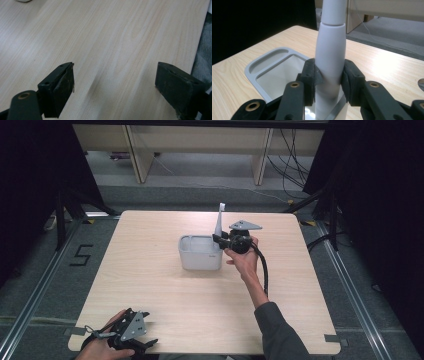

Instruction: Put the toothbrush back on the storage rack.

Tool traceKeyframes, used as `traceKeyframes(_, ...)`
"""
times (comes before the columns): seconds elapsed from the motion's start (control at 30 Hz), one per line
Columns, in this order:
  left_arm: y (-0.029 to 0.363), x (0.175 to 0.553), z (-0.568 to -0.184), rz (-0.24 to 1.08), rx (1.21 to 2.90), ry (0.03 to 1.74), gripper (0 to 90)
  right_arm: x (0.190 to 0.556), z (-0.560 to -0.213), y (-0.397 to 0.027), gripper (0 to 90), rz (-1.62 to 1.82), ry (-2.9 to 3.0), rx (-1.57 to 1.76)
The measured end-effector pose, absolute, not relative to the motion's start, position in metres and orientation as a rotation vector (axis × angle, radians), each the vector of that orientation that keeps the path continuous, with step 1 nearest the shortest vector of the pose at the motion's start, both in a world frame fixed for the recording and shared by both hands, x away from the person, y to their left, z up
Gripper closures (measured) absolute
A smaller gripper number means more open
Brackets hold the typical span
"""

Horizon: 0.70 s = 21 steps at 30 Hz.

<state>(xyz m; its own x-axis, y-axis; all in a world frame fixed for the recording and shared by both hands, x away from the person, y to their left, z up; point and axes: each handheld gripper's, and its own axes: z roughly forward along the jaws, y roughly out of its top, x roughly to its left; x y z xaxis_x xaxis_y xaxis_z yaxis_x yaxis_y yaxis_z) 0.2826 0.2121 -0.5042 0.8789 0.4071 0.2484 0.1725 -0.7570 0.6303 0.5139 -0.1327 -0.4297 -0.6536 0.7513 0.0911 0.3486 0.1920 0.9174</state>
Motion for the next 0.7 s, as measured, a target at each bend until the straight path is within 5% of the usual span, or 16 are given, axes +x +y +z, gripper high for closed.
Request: traceKeyframes(0.7,0.2119,0.2821,-0.5039,0.494,2.424,0.416,15.4,0.5139,-0.4332,-0.1286,66.9,1.405,2.108,1.048)
